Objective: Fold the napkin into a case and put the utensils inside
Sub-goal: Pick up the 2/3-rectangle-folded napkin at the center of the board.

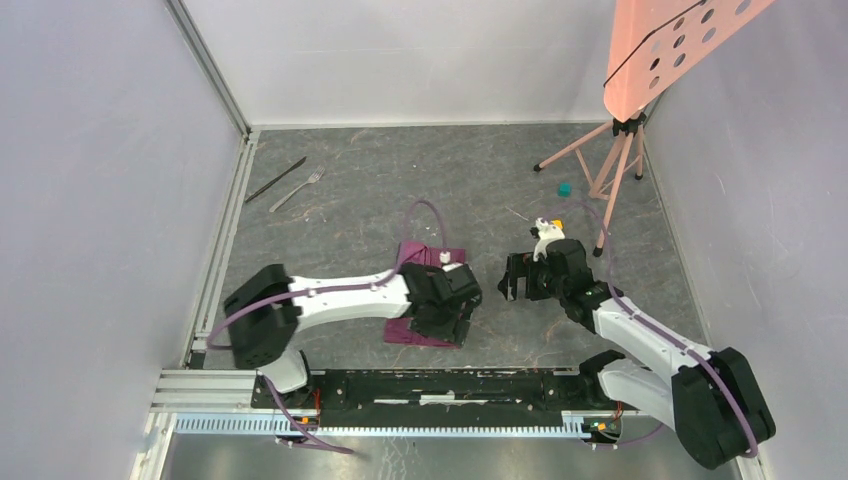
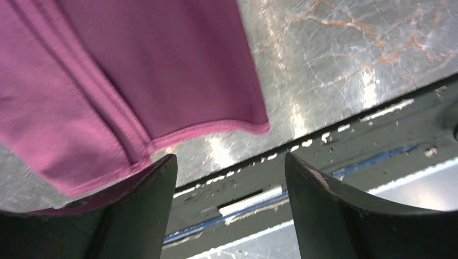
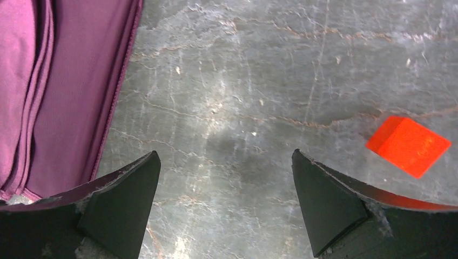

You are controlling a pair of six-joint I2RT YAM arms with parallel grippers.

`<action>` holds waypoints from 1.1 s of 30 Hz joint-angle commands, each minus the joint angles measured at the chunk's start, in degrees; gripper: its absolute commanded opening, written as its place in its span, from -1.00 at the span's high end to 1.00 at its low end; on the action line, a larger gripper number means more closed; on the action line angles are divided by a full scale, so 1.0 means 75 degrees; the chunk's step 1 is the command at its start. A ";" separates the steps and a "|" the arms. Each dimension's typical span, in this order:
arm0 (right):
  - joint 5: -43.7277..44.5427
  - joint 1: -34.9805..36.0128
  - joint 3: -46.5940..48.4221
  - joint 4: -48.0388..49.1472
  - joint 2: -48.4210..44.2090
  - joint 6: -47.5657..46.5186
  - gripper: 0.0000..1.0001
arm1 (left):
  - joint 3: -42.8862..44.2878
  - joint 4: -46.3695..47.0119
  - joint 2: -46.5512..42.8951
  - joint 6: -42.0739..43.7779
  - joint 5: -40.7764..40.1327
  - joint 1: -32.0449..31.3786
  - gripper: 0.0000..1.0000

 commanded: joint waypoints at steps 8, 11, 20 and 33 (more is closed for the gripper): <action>-0.0766 -0.0296 -0.0820 0.0400 -0.0578 -0.0027 -0.96 | 0.2092 -0.1037 0.2109 -0.0584 -0.0906 -0.0540 -0.38; -0.0893 -0.0295 -0.0863 0.0463 -0.0500 -0.0074 -0.96 | 0.2252 -0.1133 0.2352 -0.0656 -0.0992 -0.0566 -0.32; -0.1321 -0.0298 -0.1112 0.0859 -0.0613 0.0025 -0.96 | 0.2694 -0.1800 0.3108 -0.0943 -0.1398 -0.0798 -0.18; -0.2608 -0.0300 -0.1669 0.2258 -0.0246 0.0475 -0.97 | 0.2211 -0.1751 0.2776 -0.1161 -0.1929 -0.0815 0.88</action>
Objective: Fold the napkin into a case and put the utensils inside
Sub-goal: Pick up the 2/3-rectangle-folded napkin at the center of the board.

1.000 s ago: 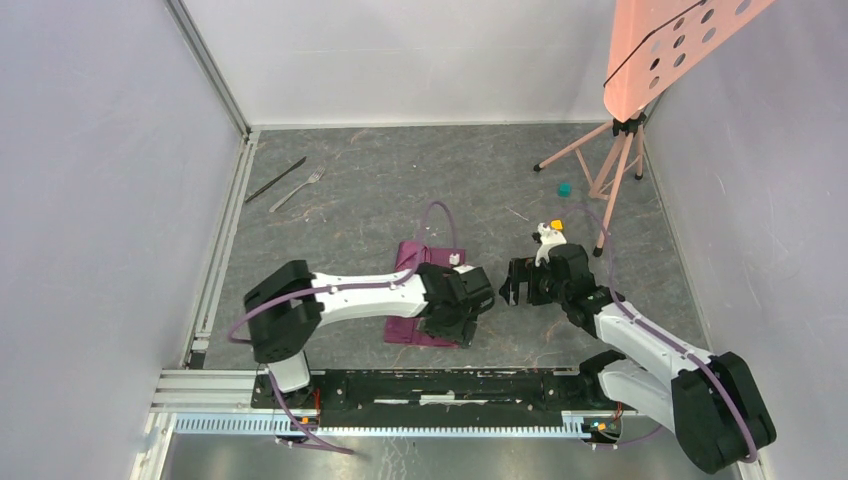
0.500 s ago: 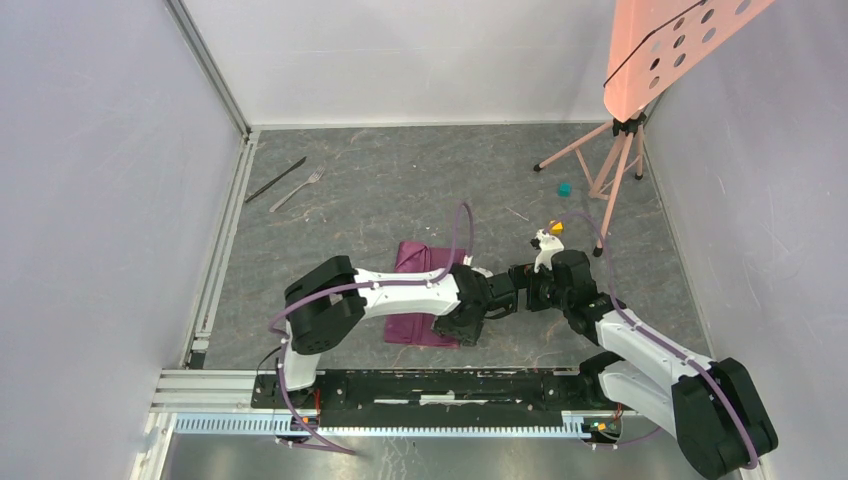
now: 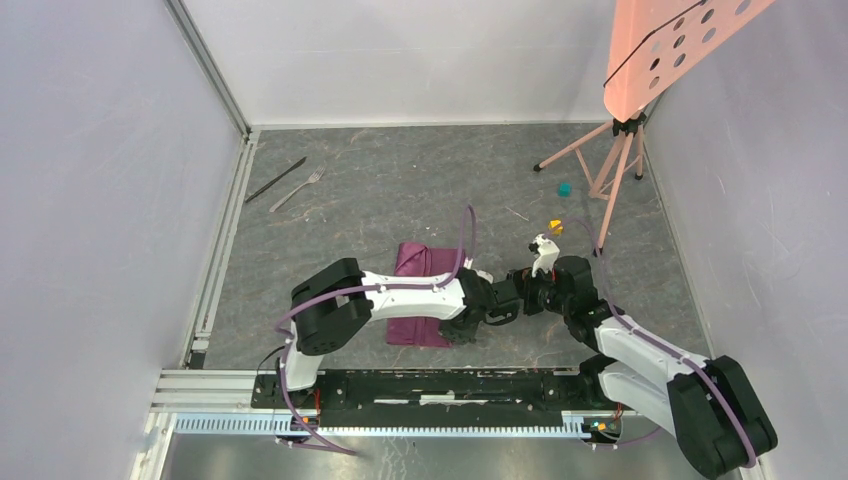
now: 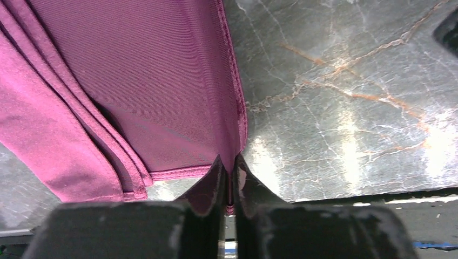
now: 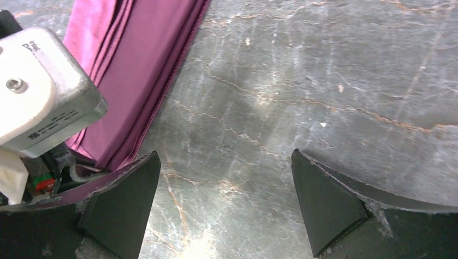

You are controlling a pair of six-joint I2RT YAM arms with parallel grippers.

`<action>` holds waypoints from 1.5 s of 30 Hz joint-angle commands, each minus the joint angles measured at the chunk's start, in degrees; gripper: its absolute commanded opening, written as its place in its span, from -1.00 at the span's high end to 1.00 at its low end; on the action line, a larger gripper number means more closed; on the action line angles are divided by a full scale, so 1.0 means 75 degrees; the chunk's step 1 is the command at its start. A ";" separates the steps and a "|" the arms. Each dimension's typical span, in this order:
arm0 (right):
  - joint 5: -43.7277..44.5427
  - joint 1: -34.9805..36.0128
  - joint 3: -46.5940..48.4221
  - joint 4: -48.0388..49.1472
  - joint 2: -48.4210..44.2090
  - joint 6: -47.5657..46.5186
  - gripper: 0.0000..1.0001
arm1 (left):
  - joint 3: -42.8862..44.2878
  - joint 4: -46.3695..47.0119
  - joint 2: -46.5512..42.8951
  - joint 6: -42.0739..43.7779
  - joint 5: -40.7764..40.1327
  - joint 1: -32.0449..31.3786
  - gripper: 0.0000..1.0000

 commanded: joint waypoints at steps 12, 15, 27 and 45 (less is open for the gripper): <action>-0.1964 0.0204 0.0112 0.3524 0.2635 0.3003 -0.92 | -0.0788 0.0203 -0.1517 -0.0413 -0.0736 -0.0027 0.95; -0.1900 0.0443 0.0404 0.3735 0.3262 0.3596 -0.91 | -0.0852 0.0235 -0.1633 -0.0396 -0.0702 -0.0026 0.95; -0.1234 0.1499 0.0476 0.5381 0.4633 0.5689 -0.96 | -0.0853 0.0280 -0.1738 -0.0284 -0.0601 -0.0031 0.96; -0.0576 0.1606 0.0527 0.5953 0.5294 0.5699 -0.48 | -0.0927 0.0460 -0.1882 -0.0214 -0.0490 -0.0034 0.96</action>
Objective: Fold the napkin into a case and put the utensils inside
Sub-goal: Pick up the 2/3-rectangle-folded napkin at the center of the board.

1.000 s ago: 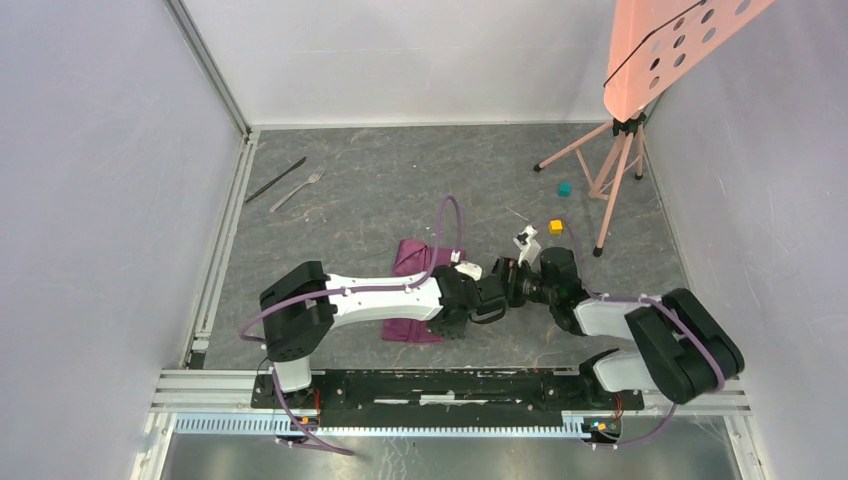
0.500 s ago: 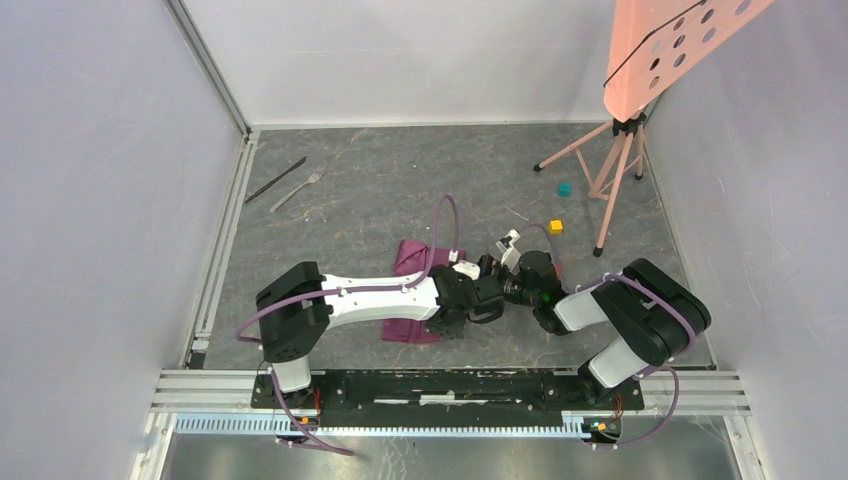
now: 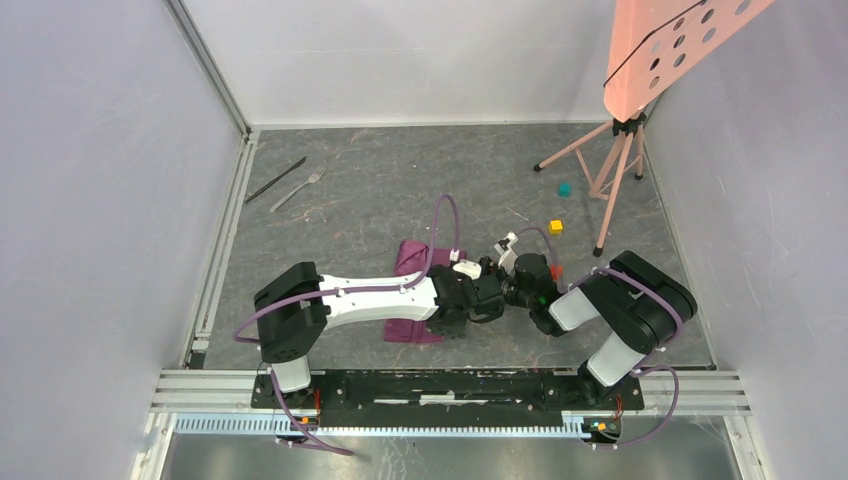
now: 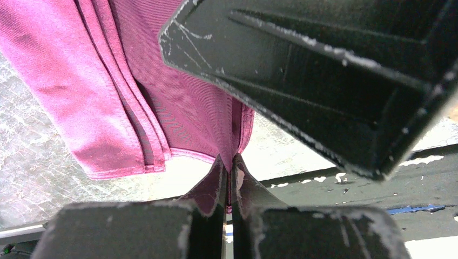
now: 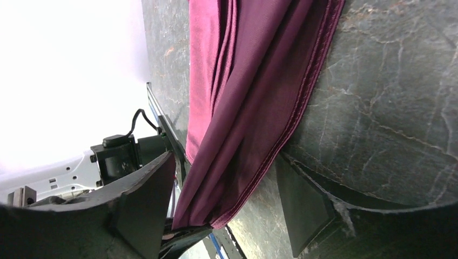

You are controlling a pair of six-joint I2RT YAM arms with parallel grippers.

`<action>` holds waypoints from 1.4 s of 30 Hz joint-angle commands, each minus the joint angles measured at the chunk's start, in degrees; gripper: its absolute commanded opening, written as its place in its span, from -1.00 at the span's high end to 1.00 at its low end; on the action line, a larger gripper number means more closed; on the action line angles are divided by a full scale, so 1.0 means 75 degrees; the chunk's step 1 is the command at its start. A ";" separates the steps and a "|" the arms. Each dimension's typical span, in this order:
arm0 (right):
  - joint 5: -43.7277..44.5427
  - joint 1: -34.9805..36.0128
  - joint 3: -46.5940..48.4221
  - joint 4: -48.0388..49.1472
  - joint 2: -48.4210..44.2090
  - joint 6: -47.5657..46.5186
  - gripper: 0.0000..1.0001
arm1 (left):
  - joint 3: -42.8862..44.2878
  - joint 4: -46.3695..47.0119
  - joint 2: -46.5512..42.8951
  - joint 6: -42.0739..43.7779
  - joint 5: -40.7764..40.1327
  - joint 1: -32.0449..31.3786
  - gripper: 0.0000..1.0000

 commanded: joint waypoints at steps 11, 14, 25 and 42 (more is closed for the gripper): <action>0.1092 -0.0246 0.0266 -0.0110 0.0390 -0.0703 -0.19 | -0.0125 0.0477 -0.0278 -0.0078 0.0162 -0.0052 0.95; 0.1102 -0.0316 0.0319 0.0066 0.0588 -0.0678 -0.16 | -0.0126 0.0504 -0.0274 -0.0077 0.0169 -0.0050 0.95; 0.1109 -0.0450 0.0439 0.0285 0.0904 -0.0873 0.24 | -0.0114 0.0644 -0.0142 -0.0030 0.0348 -0.0044 0.95; 0.0429 -0.0509 0.2123 -0.2947 0.0554 -0.4333 1.00 | -0.1979 0.2846 -0.4110 0.0263 0.2725 0.2963 -0.46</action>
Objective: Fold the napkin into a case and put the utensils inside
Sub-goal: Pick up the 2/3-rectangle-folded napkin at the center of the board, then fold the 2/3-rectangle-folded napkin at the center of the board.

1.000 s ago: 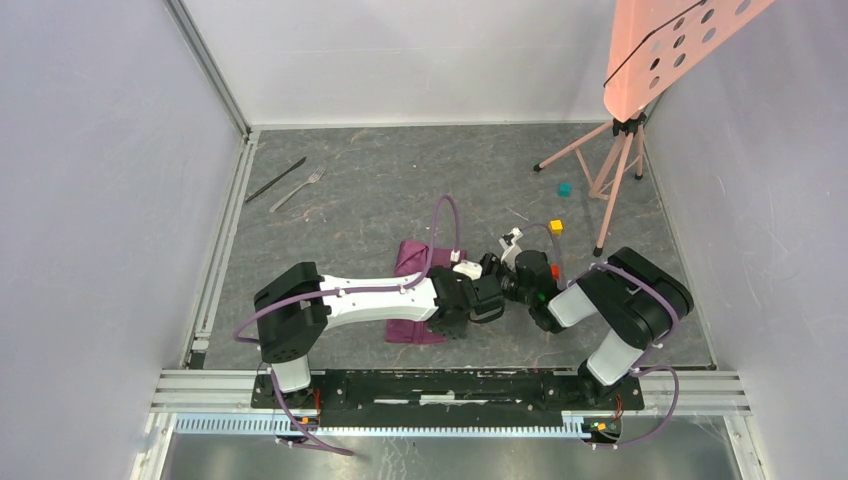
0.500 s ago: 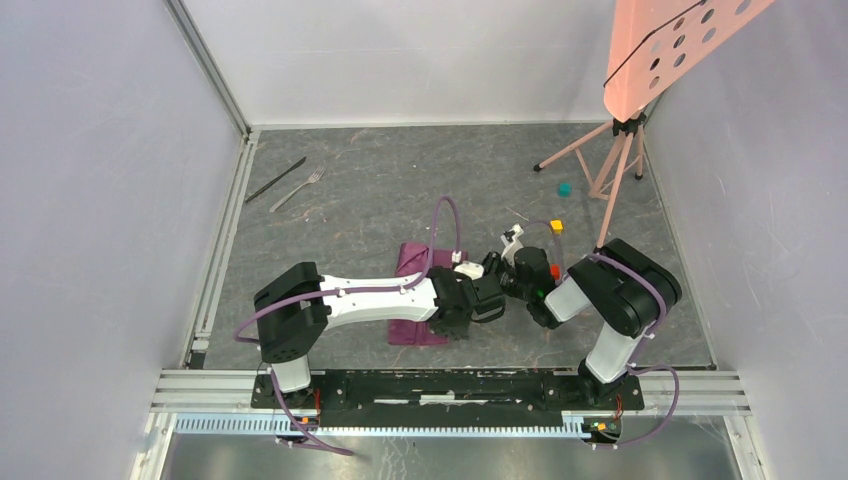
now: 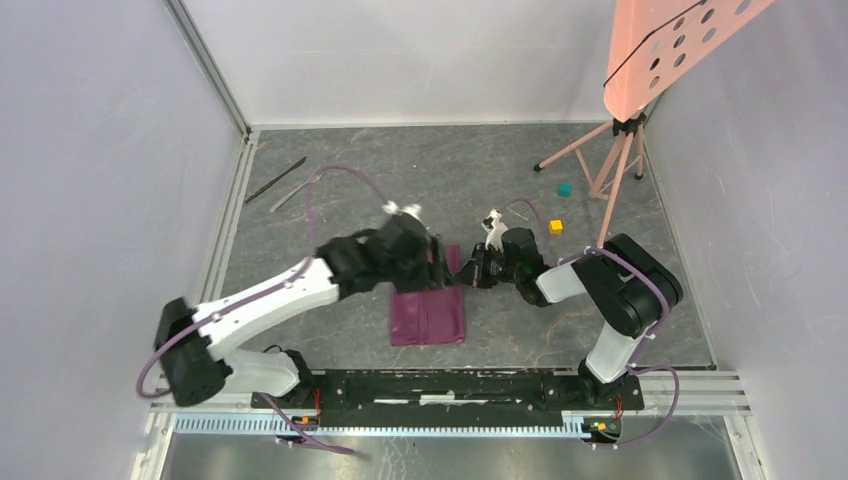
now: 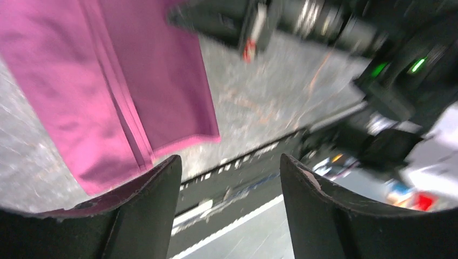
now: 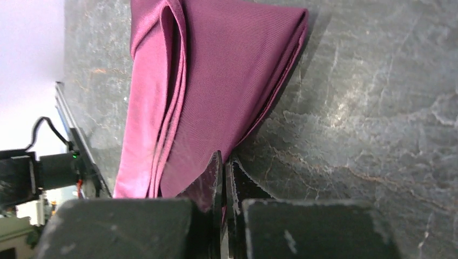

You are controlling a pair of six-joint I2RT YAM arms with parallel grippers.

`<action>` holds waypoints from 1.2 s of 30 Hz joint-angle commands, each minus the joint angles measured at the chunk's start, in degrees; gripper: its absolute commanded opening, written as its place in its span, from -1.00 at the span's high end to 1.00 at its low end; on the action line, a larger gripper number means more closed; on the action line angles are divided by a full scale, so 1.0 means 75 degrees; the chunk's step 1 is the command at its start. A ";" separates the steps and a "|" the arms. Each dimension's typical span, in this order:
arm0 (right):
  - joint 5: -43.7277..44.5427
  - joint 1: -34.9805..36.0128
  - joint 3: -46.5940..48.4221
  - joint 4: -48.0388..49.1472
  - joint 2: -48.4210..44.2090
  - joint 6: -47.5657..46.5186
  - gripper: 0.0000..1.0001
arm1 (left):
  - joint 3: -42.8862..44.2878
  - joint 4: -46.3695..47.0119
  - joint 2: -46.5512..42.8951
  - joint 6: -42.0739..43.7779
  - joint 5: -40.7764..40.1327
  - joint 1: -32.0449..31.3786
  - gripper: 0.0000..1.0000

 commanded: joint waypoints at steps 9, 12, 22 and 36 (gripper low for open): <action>0.0418 -0.0026 0.1339 -0.2990 -0.0427 -0.2567 1.00 | -0.1591 0.3718 0.0404 0.0174 0.2532 0.3074 0.27; 0.0475 -0.0027 0.1584 -0.3330 -0.0426 -0.2606 1.00 | -0.1590 0.4165 0.1210 0.0223 0.2583 0.3204 0.46; 0.1197 0.0130 0.2450 -0.4701 -0.0523 -0.3034 1.00 | -0.2066 0.5195 0.2347 0.0462 0.2415 0.3439 0.75; 0.3363 0.1194 0.4205 -0.6852 -0.0352 -0.3024 1.00 | -0.2652 0.6067 0.3125 0.0173 0.2259 0.3565 0.95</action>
